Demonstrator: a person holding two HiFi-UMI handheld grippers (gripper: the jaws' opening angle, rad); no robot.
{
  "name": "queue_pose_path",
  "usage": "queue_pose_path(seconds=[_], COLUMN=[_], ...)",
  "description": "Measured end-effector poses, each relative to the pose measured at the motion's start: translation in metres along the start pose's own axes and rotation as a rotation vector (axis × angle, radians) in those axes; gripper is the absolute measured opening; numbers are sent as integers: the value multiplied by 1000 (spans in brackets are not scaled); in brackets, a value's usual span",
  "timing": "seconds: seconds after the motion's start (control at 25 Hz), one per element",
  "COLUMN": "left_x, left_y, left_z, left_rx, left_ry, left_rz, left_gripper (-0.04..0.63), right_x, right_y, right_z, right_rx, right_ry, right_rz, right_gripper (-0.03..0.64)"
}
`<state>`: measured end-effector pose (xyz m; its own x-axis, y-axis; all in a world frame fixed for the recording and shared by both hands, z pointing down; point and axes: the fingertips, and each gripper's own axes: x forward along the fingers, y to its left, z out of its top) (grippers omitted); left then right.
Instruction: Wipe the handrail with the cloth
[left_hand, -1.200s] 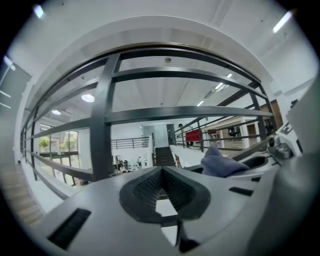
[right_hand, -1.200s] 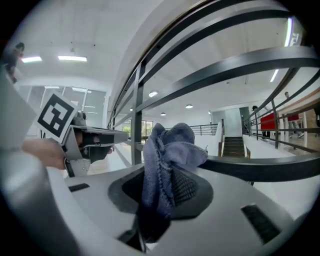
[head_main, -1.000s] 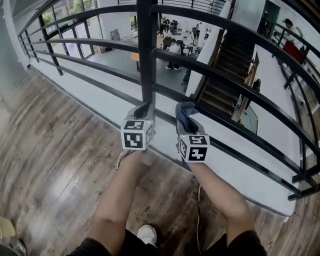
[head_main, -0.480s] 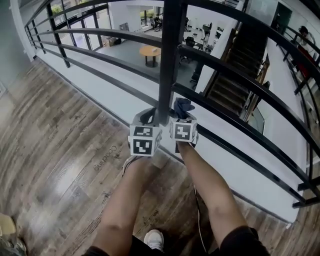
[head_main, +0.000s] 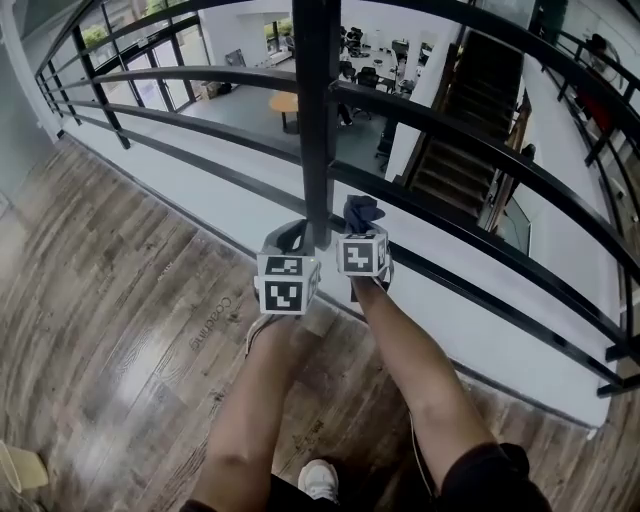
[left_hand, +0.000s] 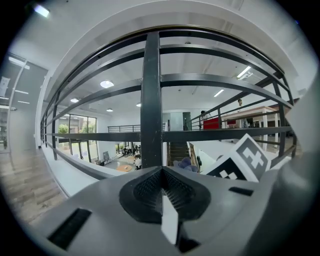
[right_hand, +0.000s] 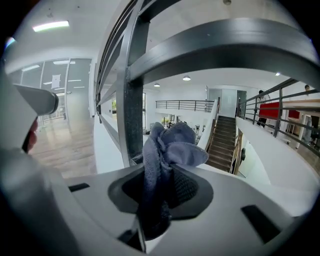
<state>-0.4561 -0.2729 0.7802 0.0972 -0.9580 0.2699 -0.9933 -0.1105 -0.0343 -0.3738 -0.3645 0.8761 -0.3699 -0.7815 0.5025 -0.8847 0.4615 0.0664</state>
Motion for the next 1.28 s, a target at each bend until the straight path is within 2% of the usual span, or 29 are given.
queue_pose_path(seconds=[0.12, 0.28, 0.48, 0.76, 0.92, 1.12, 1.28], left_x=[4, 9, 19, 33, 38, 43, 47], left_y=[-10, -27, -51, -91, -127, -179, -210], left_z=[2, 3, -11, -24, -14, -7, -8], left_rx=[5, -53, -43, 28, 46, 113, 122], left_ry=[3, 9, 58, 101, 80, 65, 73], left_rz=[-14, -41, -70, -111, -165, -240, -271], left_gripper=[0, 0, 0, 0, 0, 0, 0], right_x=[-5, -19, -43, -73, -95, -125, -152], right_y=[-7, -28, -56, -102, -134, -176, -212], right_z=[-4, -13, -29, -51, -66, -88, -107], right_rx=[-2, 39, 33, 32, 45, 55, 48], right_ry=[1, 2, -11, -41, -46, -44, -36], right_rz=[-10, -12, -20, -56, -77, -110, -147], right_gripper=[98, 98, 98, 98, 98, 97, 97])
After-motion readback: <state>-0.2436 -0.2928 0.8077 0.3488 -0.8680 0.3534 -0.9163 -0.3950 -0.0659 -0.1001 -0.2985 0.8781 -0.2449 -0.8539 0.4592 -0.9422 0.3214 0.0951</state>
